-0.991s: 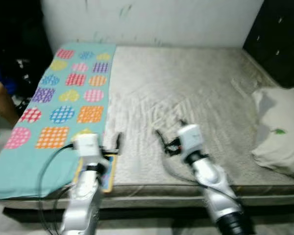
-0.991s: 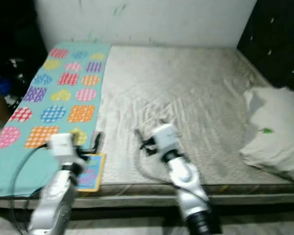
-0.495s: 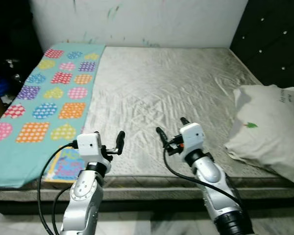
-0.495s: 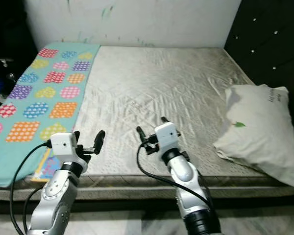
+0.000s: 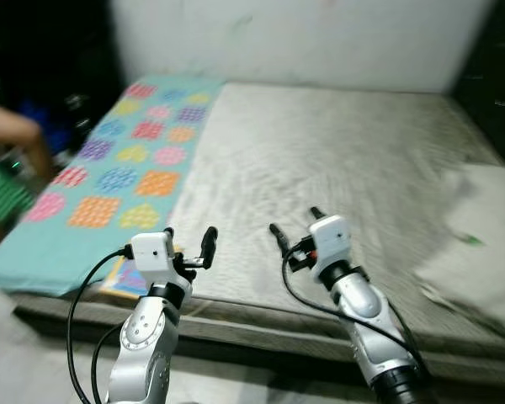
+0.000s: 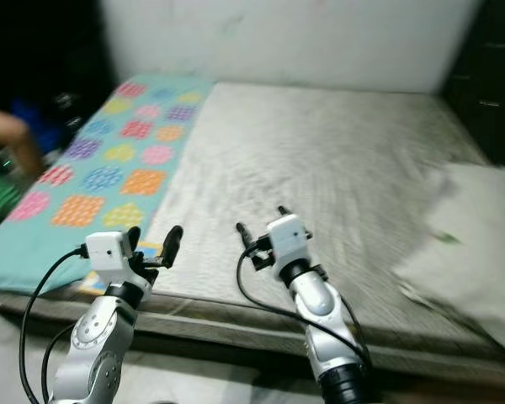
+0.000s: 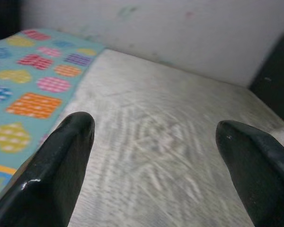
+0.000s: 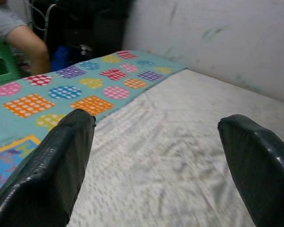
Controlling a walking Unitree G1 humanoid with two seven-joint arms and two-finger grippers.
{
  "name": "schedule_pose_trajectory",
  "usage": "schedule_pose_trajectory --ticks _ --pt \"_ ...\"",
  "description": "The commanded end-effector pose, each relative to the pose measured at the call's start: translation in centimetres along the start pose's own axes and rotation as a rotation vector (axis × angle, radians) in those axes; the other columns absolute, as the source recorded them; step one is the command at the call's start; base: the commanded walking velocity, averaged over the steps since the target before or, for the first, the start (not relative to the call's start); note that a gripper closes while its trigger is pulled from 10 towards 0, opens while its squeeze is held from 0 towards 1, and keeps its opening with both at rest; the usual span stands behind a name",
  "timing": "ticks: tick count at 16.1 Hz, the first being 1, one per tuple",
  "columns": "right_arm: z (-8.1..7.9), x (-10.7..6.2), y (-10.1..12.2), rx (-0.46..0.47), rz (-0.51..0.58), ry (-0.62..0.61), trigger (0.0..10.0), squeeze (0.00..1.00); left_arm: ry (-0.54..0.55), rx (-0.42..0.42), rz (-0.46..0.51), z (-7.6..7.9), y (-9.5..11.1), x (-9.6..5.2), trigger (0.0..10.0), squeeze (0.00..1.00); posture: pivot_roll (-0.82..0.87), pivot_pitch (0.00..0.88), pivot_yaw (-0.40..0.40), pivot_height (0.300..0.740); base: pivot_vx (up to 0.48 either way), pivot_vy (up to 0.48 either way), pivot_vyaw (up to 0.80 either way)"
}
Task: Clean up the room
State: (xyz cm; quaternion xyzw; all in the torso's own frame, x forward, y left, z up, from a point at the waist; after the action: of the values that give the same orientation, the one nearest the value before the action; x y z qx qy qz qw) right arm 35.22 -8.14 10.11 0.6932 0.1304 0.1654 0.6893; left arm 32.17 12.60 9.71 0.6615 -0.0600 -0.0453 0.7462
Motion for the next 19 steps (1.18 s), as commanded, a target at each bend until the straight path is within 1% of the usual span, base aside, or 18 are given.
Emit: schedule_pose_trajectory --ticks 1,5,6,8,10,11,12,13,14,15,18,19 --pt "-0.7 0.5 0.6 0.005 0.019 0.018 10.0 0.00 0.004 0.003 0.025 -0.4 0.8 0.3 10.0 0.00 -0.01 0.055 -0.028 0.740 0.341 0.000 0.00" --pt "-0.6 0.6 0.6 0.003 0.021 0.016 10.0 0.00 0.005 0.003 0.022 -0.5 0.8 0.4 10.0 0.00 -0.01 0.049 -0.026 0.740 0.334 0.000 0.00" --pt "-0.4 0.6 0.5 0.003 0.021 0.012 10.0 0.00 0.025 0.027 -0.011 -0.6 0.2 0.6 10.0 0.00 -0.01 0.043 -0.024 0.740 0.000 0.000 0.00" --pt "0.0 0.7 0.6 0.005 0.028 -0.001 10.0 0.00 0.053 0.094 -0.034 -1.2 -0.1 0.7 10.0 0.00 0.00 0.026 -0.019 0.740 0.000 0.000 0.00" --pt "0.7 0.6 0.7 0.003 0.033 -0.019 10.0 0.00 0.037 0.144 -0.022 -1.5 0.1 0.9 10.0 0.00 0.00 0.009 -0.012 0.740 0.000 0.000 0.00" --pt "1.5 0.4 0.7 0.012 0.033 -0.046 10.0 0.00 0.028 0.188 -0.017 -1.7 0.1 0.9 10.0 0.00 0.01 0.000 -0.010 0.740 0.000 0.000 0.00" --pt "1.7 0.3 0.7 0.013 0.033 -0.052 10.0 0.00 0.028 0.197 -0.016 -1.8 0.2 0.9 10.0 0.00 0.01 0.000 -0.010 0.740 0.000 0.000 0.00" --pt "2.4 0.1 0.7 0.012 0.032 -0.071 10.0 0.00 0.027 0.219 -0.011 -1.9 0.2 0.8 10.0 0.00 0.01 0.000 -0.013 0.740 0.000 0.000 0.00" --pt "2.8 -0.2 0.6 0.012 0.029 -0.084 10.0 0.00 0.035 0.241 -0.026 -2.4 -0.2 0.5 10.0 0.00 0.01 0.000 -0.017 0.740 0.000 0.000 0.00" --pt "3.0 -0.4 0.6 0.003 0.027 -0.086 10.0 0.00 0.043 0.237 -0.043 -3.0 -0.6 0.0 10.0 0.00 0.01 0.000 -0.026 0.740 0.000 0.000 0.00" --pt "2.8 -0.7 0.3 -0.018 0.013 -0.075 10.0 0.00 0.077 0.238 -0.051 -4.5 -0.8 -0.7 10.0 0.00 0.02 0.000 -0.049 0.740 0.000 0.000 0.00" --pt "3.0 -1.2 -0.3 -0.025 -0.002 -0.089 10.0 0.00 0.086 0.239 -0.051 -5.0 -0.8 -1.1 10.0 0.00 0.03 0.000 -0.046 0.740 0.000 0.000 0.00"
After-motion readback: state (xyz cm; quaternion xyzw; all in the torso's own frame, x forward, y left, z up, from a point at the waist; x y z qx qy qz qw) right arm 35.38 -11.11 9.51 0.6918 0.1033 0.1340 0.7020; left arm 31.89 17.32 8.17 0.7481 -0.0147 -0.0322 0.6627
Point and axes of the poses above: a point about 5 cm out from each wrist's last joint towards the gripper, its own x axis pointing out of the wrist towards the gripper, its own y axis along the axis of the wrist's last joint, z = x × y, the point moved 5 cm from there along x, pointing out of the wrist towards the gripper, and after that the axes turned 8 degrees about x, right-handed, at the moved point
